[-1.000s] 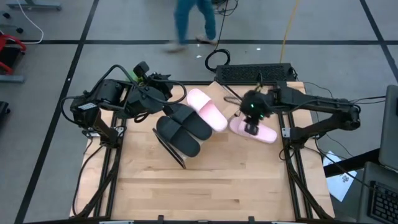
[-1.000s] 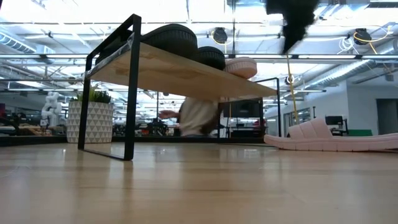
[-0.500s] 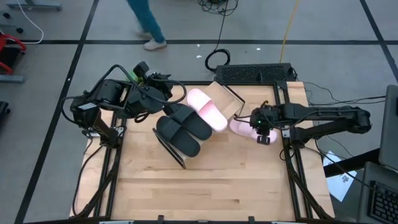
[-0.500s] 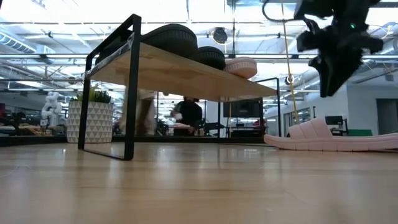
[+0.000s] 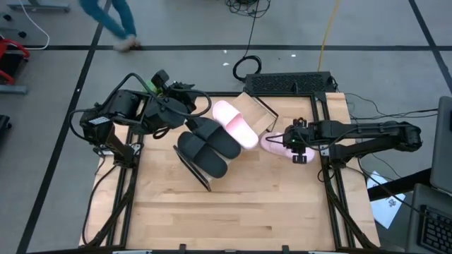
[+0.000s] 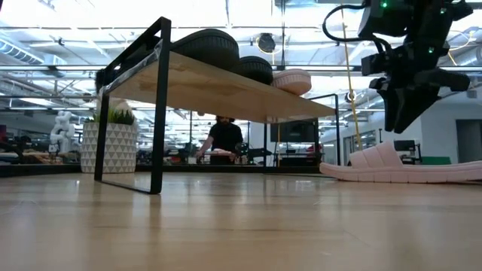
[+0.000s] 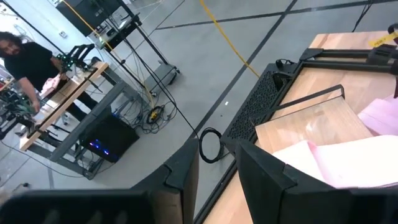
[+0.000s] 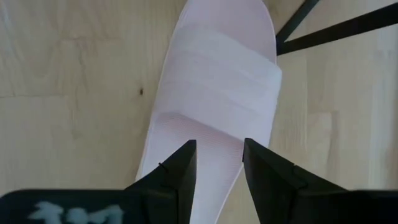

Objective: Pick and place slides into the shelf
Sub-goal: Put the pink slide on the shelf

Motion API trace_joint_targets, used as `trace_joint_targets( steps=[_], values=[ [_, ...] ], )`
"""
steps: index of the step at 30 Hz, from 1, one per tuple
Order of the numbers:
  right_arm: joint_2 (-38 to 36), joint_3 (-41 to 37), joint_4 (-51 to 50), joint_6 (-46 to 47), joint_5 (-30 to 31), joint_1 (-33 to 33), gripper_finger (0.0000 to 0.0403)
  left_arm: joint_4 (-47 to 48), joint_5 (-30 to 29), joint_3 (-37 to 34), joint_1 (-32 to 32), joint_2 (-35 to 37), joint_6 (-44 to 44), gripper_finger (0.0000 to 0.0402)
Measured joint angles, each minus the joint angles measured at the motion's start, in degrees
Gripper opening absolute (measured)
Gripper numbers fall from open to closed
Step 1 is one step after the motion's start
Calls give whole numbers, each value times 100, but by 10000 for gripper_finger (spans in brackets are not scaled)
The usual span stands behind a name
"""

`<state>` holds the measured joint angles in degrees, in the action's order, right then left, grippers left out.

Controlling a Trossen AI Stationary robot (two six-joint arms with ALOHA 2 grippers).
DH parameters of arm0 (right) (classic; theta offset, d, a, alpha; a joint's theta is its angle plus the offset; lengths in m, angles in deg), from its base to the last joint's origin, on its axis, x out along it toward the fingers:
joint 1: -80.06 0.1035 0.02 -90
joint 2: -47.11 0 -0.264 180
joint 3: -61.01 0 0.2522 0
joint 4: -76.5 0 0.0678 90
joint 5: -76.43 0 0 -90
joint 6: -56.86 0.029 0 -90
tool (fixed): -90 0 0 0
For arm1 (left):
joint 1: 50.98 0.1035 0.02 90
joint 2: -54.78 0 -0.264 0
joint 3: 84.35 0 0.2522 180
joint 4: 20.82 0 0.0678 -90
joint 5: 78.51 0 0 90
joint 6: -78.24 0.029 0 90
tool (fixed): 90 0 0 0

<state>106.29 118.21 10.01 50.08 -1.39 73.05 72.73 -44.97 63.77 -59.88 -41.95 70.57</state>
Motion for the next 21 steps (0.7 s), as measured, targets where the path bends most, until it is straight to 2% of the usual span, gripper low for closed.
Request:
trace_joint_targets(
  steps=[10,18,21],
  values=[
    [-2,0,11,128,304,-2,119,-1,0,0,0,0,-35,113],
    [-4,26,55,356,260,0,110,0,0,0,0,0,-33,113],
    [-4,125,132,710,35,0,110,0,0,0,-1,0,-29,113]
  ],
)
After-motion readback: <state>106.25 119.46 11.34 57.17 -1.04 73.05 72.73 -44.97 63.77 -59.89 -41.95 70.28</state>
